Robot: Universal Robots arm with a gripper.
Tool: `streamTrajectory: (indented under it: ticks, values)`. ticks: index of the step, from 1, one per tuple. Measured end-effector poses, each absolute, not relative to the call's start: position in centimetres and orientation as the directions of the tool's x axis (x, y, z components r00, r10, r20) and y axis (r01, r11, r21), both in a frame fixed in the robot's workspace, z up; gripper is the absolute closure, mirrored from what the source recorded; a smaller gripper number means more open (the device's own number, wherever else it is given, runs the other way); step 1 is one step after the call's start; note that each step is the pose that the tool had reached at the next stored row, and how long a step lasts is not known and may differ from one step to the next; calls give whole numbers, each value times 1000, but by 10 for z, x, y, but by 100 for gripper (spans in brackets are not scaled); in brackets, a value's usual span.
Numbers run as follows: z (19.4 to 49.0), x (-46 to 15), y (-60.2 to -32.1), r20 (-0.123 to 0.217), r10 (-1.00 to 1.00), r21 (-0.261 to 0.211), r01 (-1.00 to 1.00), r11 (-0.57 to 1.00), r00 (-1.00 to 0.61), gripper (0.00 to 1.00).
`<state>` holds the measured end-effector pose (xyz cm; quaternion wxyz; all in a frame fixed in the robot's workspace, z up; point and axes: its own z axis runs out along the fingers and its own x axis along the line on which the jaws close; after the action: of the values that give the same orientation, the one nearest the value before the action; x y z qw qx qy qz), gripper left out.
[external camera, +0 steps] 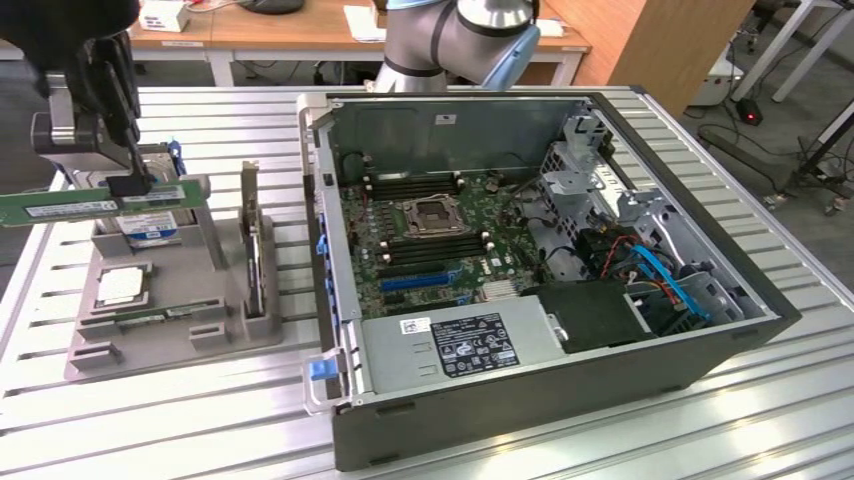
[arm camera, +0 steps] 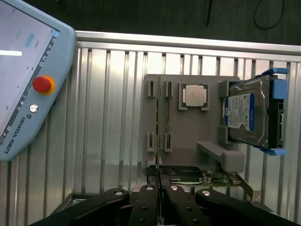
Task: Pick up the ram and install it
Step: 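Pick up the ram and move it above insertion slot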
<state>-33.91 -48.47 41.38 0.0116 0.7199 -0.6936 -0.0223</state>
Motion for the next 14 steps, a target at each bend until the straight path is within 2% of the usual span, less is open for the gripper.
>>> streamTrajectory:
  ticks: [14]
  values:
    - [414,-328,-485,-19,-999,48,-998,-38,37,89]
